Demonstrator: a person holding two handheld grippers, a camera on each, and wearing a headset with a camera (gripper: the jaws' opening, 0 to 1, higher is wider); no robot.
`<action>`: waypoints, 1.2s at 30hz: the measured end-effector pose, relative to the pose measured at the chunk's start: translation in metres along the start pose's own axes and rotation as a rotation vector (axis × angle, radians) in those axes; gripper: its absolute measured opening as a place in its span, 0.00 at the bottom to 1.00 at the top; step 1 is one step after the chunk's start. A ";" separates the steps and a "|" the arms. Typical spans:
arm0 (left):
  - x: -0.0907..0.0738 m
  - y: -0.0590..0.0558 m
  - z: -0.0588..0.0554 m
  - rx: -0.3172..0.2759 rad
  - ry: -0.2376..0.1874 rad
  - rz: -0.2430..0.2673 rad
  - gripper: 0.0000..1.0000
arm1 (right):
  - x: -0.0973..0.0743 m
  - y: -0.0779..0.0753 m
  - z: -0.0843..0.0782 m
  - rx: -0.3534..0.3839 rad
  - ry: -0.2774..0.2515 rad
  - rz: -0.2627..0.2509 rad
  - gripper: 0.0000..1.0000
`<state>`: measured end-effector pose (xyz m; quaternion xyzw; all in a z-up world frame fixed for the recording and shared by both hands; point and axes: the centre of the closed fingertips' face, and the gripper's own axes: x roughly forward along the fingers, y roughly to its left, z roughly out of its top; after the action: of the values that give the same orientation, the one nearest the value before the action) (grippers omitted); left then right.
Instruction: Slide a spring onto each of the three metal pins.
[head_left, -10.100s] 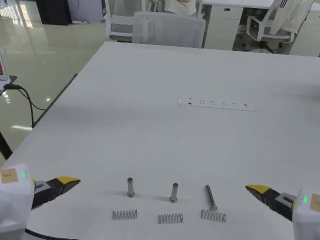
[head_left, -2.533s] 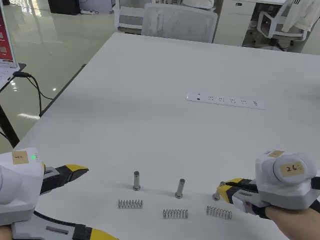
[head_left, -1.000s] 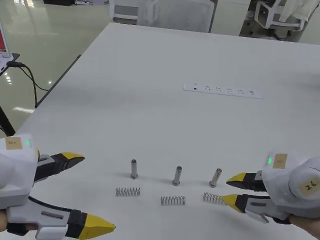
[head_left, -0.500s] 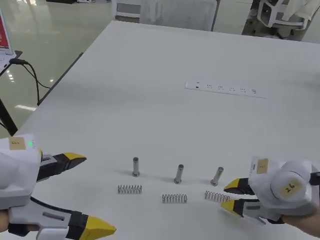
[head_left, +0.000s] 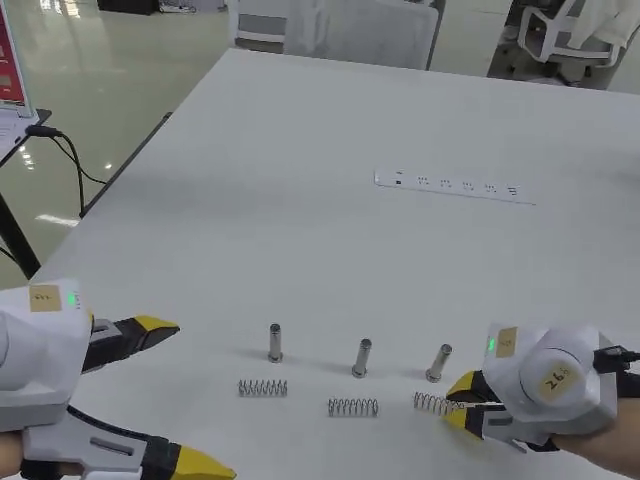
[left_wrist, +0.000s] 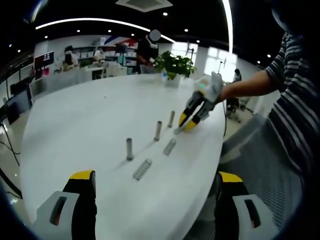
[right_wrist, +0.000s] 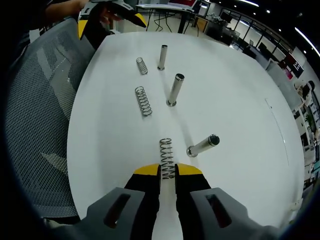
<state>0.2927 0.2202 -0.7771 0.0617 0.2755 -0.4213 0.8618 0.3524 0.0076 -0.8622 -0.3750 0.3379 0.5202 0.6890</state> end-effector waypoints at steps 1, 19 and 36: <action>0.000 0.000 0.000 0.001 0.001 -0.001 0.97 | 0.001 0.000 -0.001 -0.002 0.004 0.002 0.08; 0.009 -0.014 0.010 0.021 -0.004 -0.050 0.95 | -0.031 0.013 0.023 -0.056 -0.054 0.021 0.08; 0.035 -0.037 0.024 0.089 0.007 -0.154 0.87 | -0.043 0.039 0.067 -0.115 -0.111 0.080 0.08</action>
<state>0.2920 0.1650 -0.7708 0.0802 0.2636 -0.4978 0.8224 0.3101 0.0530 -0.7988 -0.3708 0.2832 0.5859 0.6626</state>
